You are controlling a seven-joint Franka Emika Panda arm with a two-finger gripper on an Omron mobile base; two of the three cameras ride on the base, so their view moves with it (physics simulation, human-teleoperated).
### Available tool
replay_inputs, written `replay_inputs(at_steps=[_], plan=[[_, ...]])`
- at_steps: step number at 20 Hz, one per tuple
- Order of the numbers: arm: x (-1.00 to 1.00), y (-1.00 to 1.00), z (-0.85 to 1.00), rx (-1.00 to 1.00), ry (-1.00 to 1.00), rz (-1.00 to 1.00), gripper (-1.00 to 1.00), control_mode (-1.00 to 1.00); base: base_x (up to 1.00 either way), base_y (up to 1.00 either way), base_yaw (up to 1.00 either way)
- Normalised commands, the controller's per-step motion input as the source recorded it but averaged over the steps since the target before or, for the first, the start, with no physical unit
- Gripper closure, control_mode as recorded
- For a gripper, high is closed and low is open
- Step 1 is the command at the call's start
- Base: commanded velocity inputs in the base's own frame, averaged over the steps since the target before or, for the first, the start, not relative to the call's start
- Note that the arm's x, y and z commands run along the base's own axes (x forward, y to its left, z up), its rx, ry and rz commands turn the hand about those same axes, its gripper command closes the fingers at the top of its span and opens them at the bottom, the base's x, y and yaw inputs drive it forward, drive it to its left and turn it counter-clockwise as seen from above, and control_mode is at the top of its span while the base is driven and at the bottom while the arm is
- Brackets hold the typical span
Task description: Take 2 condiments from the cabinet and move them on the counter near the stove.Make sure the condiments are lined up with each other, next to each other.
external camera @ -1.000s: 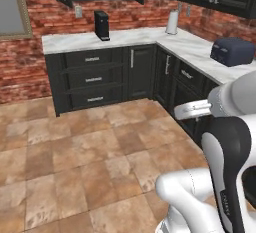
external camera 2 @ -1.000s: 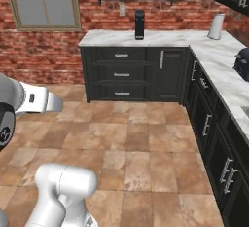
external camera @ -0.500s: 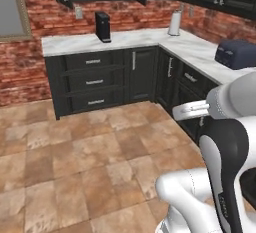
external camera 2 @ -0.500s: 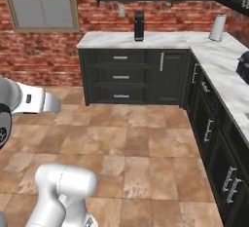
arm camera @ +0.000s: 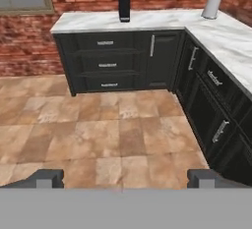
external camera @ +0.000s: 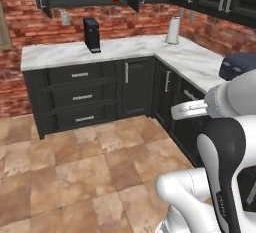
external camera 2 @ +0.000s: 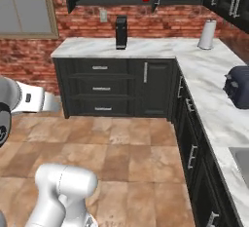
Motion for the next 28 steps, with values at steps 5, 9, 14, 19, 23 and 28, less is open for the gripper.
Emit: replay_inputs(at_steps=[5, 9, 14, 19, 23, 28], plan=[[0.00, 0.00, 0.00, 0.00, 0.00, 0.00, -1.00, 1.00, 1.00, -0.59, -0.03], [0.00, 0.00, 0.00, 0.00, 0.00, 0.00, -1.00, 1.00, 1.00, -0.26, -0.05], [0.00, 0.00, 0.00, 0.00, 0.00, 0.00, -1.00, 1.00, 1.00, -0.15, -0.03], [0.00, 0.00, 0.00, 0.00, 0.00, 0.00, -1.00, 1.00, 0.97, 0.00, 0.00], [0.00, 0.00, 0.00, 0.00, 0.00, 0.00, -1.00, 1.00, 0.95, 0.02, 0.00], [0.00, 0.00, 0.00, 0.00, 0.00, 0.00, -1.00, 1.00, 0.98, 0.00, 0.00]])
